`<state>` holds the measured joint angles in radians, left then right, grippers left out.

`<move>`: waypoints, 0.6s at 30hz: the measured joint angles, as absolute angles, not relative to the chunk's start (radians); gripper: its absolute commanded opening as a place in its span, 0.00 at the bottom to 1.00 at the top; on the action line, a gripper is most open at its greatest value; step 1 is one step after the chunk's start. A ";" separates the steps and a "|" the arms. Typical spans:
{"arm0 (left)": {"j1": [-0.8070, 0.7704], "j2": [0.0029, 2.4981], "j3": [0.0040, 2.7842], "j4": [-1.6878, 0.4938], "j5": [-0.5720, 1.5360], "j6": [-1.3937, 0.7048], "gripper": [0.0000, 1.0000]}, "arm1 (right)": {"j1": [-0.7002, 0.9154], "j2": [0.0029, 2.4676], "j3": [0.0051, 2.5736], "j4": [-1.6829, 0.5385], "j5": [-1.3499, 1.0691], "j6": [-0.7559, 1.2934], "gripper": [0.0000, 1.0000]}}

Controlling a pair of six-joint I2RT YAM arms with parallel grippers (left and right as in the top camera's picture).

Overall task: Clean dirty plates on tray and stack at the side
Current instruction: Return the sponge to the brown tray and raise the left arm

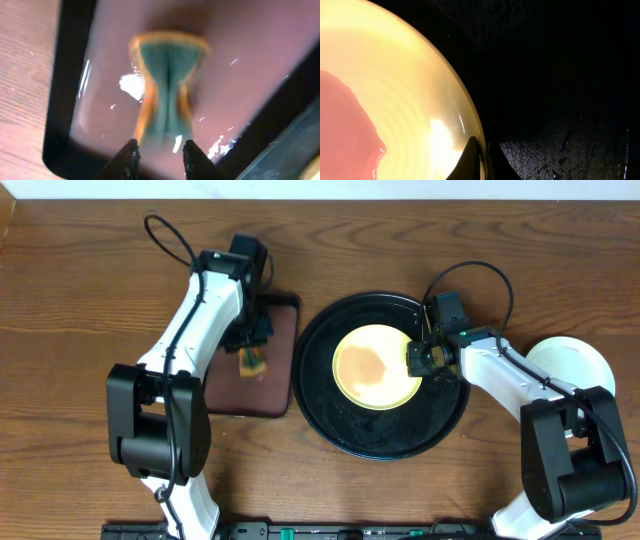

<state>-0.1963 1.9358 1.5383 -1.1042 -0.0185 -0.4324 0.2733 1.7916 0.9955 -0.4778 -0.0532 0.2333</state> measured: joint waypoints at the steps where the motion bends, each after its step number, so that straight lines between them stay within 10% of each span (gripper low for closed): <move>1: -0.192 1.936 1.528 -1.109 -0.009 -0.426 0.52 | 0.273 1.792 0.995 -0.477 -0.053 0.228 0.01; 18: -0.016 1.489 1.604 -1.256 0.020 -0.393 0.84 | 0.274 1.723 1.067 -0.488 -0.126 0.035 0.01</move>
